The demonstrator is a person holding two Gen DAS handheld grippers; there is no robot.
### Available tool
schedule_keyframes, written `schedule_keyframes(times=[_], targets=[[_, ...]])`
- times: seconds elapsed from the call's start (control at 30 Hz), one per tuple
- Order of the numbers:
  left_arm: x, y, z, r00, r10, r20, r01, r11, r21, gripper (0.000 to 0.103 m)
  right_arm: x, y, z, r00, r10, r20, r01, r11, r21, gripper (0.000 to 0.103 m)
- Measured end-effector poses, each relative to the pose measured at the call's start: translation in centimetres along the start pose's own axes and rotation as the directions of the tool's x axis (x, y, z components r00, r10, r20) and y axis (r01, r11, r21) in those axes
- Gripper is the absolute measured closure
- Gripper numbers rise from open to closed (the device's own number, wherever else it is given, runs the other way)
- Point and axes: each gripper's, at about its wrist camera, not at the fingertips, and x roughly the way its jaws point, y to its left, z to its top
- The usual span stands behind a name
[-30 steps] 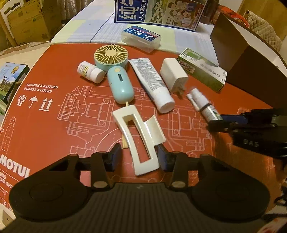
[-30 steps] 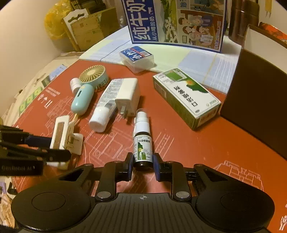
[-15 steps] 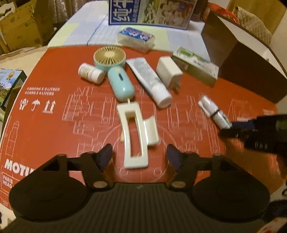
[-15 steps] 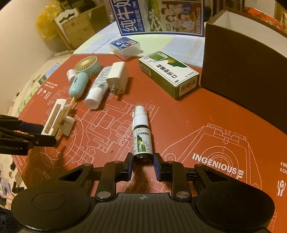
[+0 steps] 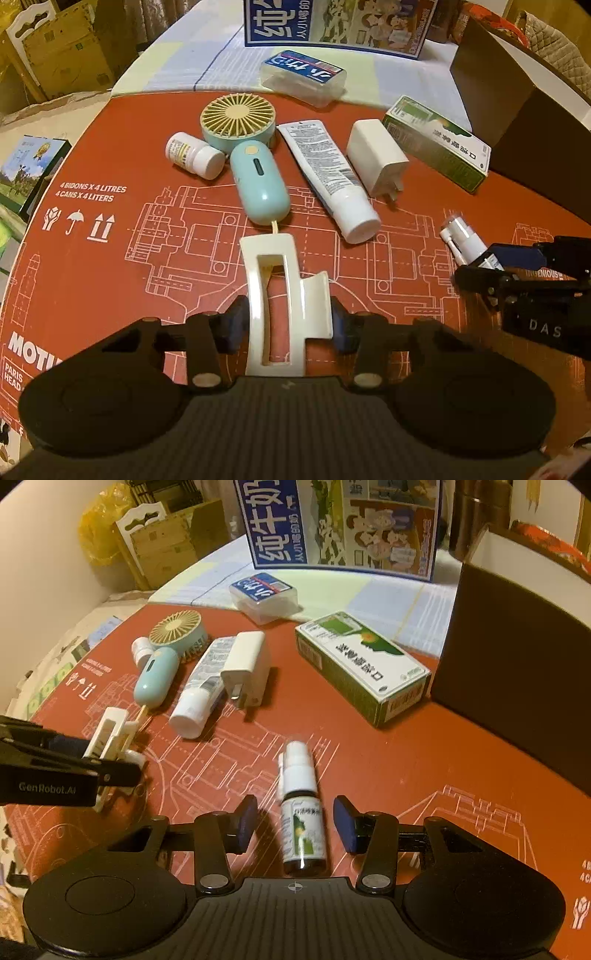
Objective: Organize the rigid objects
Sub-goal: 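Carry the claw clip and the spray bottle into the storage box with both tools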
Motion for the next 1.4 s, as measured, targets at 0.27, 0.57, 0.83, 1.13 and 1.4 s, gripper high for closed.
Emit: schedule_keyframes(times=[0.27,0.57,0.83,1.13,1.4], targets=[[-0.5,0.0,-0.2,1.0,-0.012,0.012,0.012,1.0,0.007,0.066,0.0,0.0,-0.2,1.0,-0.011,0.002,0.011,0.999,-0.044,0.083],[-2.2,-0.3,-0.4,0.998,-0.049,0.033,0.049,0.999,0.004,0.066,-1.9,-0.7,-0.4,1.0,0.011,0.023,-0.011,1.0,-0.001,0.083],[-4.6,-2.1,0.5,0.992,-0.101,0.079,0.099,0.994,0.036,0.066,-5.0,-1.9,-0.2,0.997,0.02,0.08,-0.025,0.998,0.059,0.083],[-6.0,-6.5,2.6,0.976,-0.182,0.117,0.168,0.978,0.121,0.066,-9.1,-4.1,-0.4,0.988,-0.016,0.153,-0.003,0.993,0.118,0.083],[-6.9,-12.1,5.4,0.949,-0.277,0.149,0.237,0.942,0.238,0.066,-13.0,-7.8,-1.0,0.973,-0.09,0.212,0.047,0.979,0.197,0.083]])
